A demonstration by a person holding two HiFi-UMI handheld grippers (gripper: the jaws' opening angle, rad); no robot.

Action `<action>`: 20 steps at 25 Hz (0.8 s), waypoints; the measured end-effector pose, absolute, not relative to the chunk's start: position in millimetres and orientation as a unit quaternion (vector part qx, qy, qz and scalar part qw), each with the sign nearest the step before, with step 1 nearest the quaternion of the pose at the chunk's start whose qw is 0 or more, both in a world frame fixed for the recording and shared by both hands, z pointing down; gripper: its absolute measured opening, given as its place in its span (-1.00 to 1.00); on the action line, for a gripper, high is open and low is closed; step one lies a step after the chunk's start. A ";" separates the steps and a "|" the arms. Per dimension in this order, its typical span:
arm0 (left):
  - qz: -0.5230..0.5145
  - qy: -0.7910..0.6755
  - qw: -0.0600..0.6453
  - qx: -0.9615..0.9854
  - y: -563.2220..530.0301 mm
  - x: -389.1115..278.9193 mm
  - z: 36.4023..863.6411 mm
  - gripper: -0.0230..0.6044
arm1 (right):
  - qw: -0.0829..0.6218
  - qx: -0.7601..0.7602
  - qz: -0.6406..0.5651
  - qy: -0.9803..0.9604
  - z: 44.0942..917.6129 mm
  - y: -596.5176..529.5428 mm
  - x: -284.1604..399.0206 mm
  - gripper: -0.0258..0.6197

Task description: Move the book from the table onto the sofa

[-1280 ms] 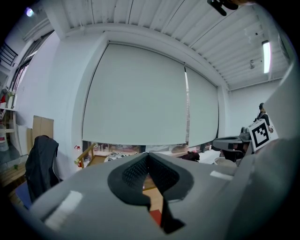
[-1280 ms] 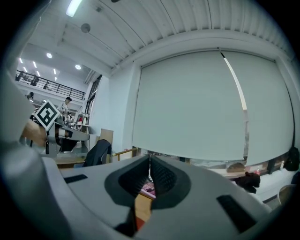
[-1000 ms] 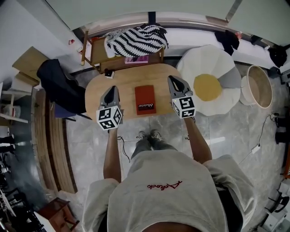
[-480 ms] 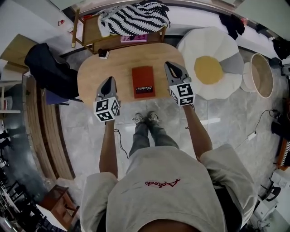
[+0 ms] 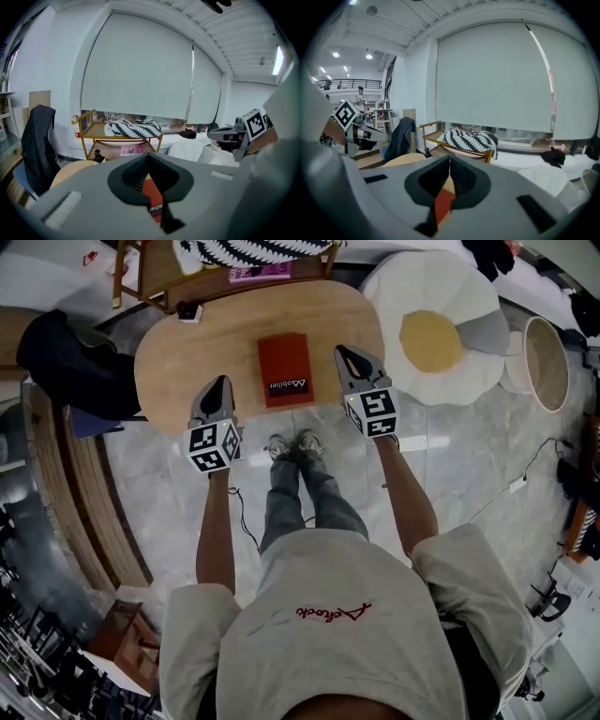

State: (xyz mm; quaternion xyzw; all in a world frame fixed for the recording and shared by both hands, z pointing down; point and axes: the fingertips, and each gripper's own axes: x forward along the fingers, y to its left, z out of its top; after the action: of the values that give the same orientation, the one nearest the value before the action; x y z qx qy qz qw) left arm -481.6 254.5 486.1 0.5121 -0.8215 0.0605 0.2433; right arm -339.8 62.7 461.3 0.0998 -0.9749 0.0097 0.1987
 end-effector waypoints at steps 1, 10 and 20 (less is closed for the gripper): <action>0.061 -0.819 0.250 0.513 255.0 -479.4 494.1 -0.90 | 0.205 0.101 0.015 -0.973 470.0 64.0 -337.7 -0.89; 0.069 -0.792 0.312 0.519 264.9 -459.1 575.9 -0.90 | 0.252 0.103 0.055 -0.961 551.4 80.8 -328.0 -0.89; 0.058 -0.780 0.361 0.508 279.6 -440.3 648.1 -0.90 | 0.298 0.101 0.096 -0.944 629.7 106.5 -301.9 -0.89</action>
State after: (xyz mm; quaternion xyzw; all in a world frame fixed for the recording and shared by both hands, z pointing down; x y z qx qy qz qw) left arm -440.3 279.6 648.1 0.5082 -0.7798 0.0577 0.3609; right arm -301.9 106.5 629.7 0.1009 -0.9445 0.0959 0.2976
